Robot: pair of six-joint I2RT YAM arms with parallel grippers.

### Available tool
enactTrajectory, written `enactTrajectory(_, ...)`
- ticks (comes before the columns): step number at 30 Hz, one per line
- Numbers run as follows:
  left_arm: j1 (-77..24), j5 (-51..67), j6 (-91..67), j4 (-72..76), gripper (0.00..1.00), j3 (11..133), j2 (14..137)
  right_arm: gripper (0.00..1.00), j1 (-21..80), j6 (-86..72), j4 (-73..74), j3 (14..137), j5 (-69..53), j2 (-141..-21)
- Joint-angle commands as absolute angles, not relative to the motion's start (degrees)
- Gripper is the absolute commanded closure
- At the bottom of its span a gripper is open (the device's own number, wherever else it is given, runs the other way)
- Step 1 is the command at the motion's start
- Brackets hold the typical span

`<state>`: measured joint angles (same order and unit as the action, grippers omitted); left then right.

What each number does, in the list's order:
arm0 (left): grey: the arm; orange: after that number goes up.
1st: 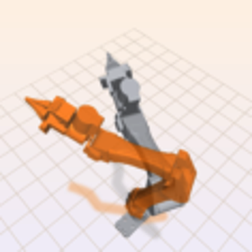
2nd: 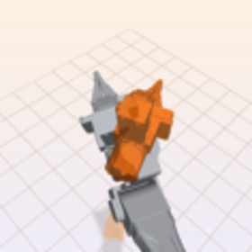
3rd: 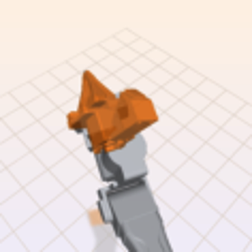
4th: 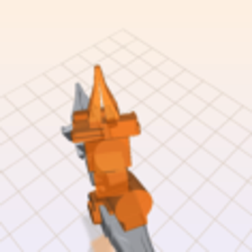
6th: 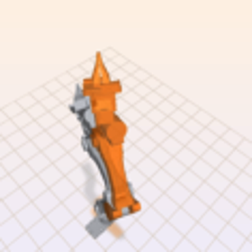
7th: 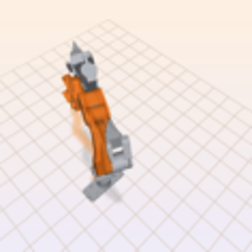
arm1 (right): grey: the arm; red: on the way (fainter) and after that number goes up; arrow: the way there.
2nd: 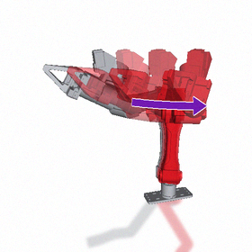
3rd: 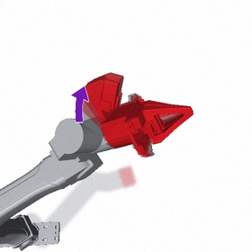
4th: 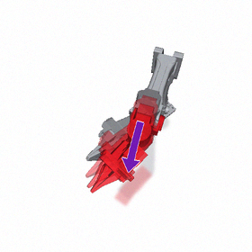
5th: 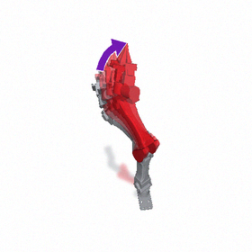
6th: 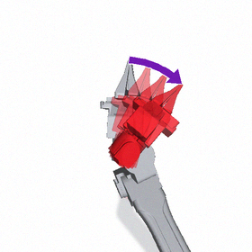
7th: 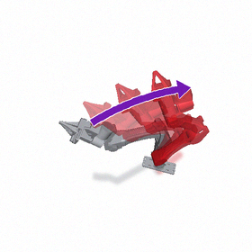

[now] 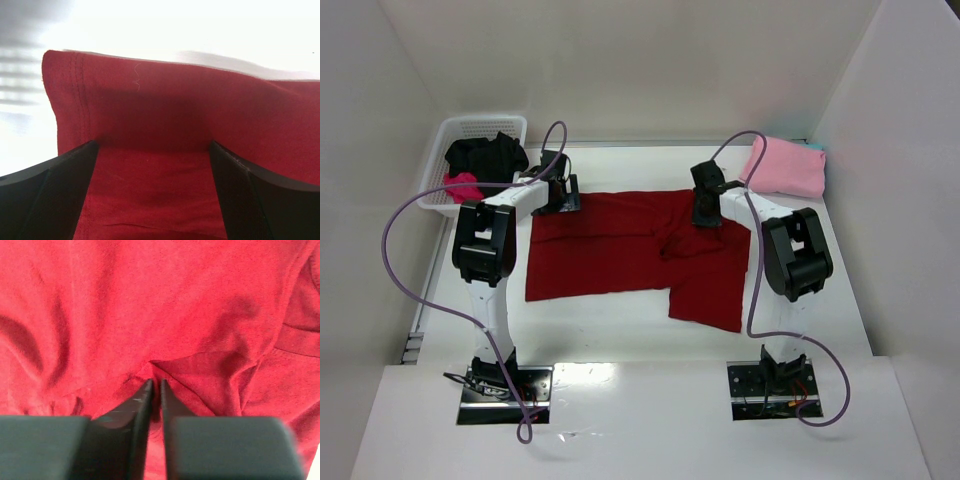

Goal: Fold and stack the t-shirts
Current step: Fold the flattened tshirt in 1/3 of the way

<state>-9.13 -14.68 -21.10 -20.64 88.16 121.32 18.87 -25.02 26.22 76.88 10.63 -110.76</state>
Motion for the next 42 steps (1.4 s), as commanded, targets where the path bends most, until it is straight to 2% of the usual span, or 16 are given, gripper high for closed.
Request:
enactTrajectory(1,-8.96,-14.06,-19.52,-22.06,0.01,87.89,122.34,0.87,19.25,-24.08,26.98,78.13,9.23,-109.17)
enactTrajectory(5,-8.96,-14.06,-19.51,-22.06,0.01,87.89,122.87,0.87,19.25,-24.61,26.2,74.03,6.34,-103.2)
enactTrajectory(8,-8.96,-14.06,-19.51,-22.06,0.01,87.89,122.87,0.94,19.25,-23.91,25.14,69.98,4.92,-99.68)
enactTrajectory(15,-8.96,-14.06,-19.51,-22.06,0.01,87.89,122.87,0.93,19.25,-25.14,31.1,67.06,2.29,-97.21)
enactTrajectory(17,-8.96,-14.06,-19.51,-22.06,0.01,87.89,122.87,0.86,19.25,-25.14,33.21,66.54,-0.34,-96.5)
enactTrajectory(20,-8.96,-14.06,-19.51,-22.06,0.01,87.89,122.87,0.82,20.03,-25.83,36.81,66.53,-3.07,-96.5)
enactTrajectory(21,-8.96,-14.06,-19.51,-22.06,0.01,87.89,122.87,0.76,20.65,-25.84,37.61,66.53,-3.08,-95.81)
enactTrajectory(22,-8.96,-14.06,-19.51,-22.06,0.01,87.89,122.87,0.75,21.18,-26.36,38.4,66.53,-3.08,-95.8)
enactTrajectory(24,-8.96,-14.06,-19.51,-22.06,0.01,87.89,122.87,0.64,22.32,-27.41,40.6,66.01,-2.55,-94.05)
enactTrajectory(25,-8.96,-14.06,-19.51,-22.06,0.01,87.89,122.87,0.45,22.93,-27.42,41.82,66.01,-1.77,-93.52)
enactTrajectory(26,-8.96,-14.06,-19.51,-22.06,0.01,87.89,122.87,0.44,22.94,-27.42,41.84,66.01,-1.76,-92.99)
enactTrajectory(29,-8.96,-14.06,-19.51,-22.06,0.01,87.89,122.87,0.29,22.94,-29.35,42.71,66.01,1.39,-89.49)
enactTrajectory(33,-8.96,-14.06,-19.51,-22.06,0.01,88.42,122.87,0.2,22.94,-29.97,41.15,68.81,4.21,-87.19)
enactTrajectory(34,-8.96,-14.06,-19.51,-22.06,0.01,88.42,122.87,0.15,22.94,-29.97,40.61,70.3,5.87,-87.19)
enactTrajectory(42,-8.96,-12.39,-19.51,-22.06,0.01,88.42,122.87,0.13,17.41,-29.79,32.0,76.99,13.01,-97.19)
